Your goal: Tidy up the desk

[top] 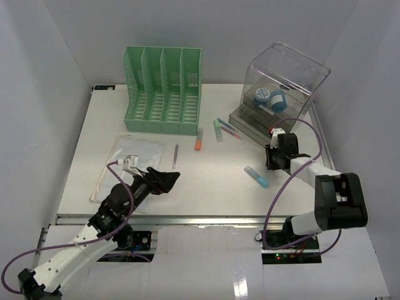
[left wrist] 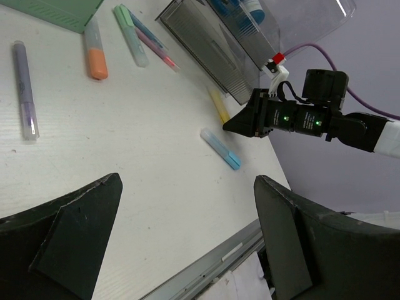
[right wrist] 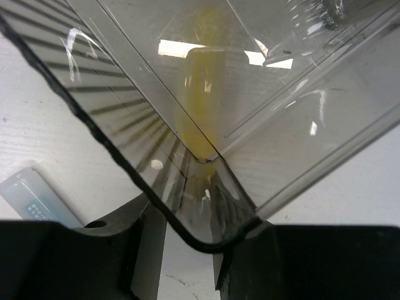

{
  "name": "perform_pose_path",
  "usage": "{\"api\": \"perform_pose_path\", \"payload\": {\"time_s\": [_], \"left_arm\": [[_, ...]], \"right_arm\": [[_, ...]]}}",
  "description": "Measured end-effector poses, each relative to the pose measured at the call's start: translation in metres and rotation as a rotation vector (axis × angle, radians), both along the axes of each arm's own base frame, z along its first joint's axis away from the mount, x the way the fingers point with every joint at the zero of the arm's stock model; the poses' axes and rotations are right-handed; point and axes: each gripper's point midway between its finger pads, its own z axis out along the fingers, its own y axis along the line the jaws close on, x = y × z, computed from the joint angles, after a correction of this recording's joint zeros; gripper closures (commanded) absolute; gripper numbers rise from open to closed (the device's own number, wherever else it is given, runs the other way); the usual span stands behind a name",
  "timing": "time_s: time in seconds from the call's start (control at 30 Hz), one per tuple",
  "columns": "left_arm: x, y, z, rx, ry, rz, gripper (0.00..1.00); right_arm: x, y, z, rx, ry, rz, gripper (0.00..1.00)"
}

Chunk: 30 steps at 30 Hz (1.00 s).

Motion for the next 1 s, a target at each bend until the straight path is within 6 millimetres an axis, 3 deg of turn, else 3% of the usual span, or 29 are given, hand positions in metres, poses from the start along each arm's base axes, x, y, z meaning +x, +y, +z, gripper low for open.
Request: {"api": "perform_pose_path", "payload": {"time_s": [0.13,0.33,0.43,0.57,0.7,0.83,1.0], "left_arm": [[0.002,-0.003,-0.010,-0.006,0.059,0.004,0.02],[0.004,-0.007,-0.013,-0.078,0.117,0.018,0.02],[0.005,-0.009,-0.018,-0.112,0.145,0.022,0.02],[0.009,-0.016,-0.033,-0.125,0.229,0.030,0.02],[0.012,-0.027,-0.059,-0.097,0.345,0.027,0.02],[0.016,-0.045,-0.082,-0.043,0.472,0.001,0.02],[0.029,-0.101,-0.084,0.018,0.554,-0.092,0.02]], "right_arm": [[-0.005,0.006,0.005,0.022,0.003,0.038,0.89],[-0.013,0.024,0.035,0.070,-0.064,0.196,0.92],[-0.027,0.037,0.042,0.099,-0.054,0.324,0.92],[-0.050,0.056,0.050,0.155,0.006,0.531,0.92],[-0.061,0.074,0.071,0.211,0.013,0.728,0.92],[-0.058,0.082,0.096,0.225,-0.029,0.822,0.92],[-0.018,0.075,0.140,0.110,-0.175,0.804,0.92]]}}
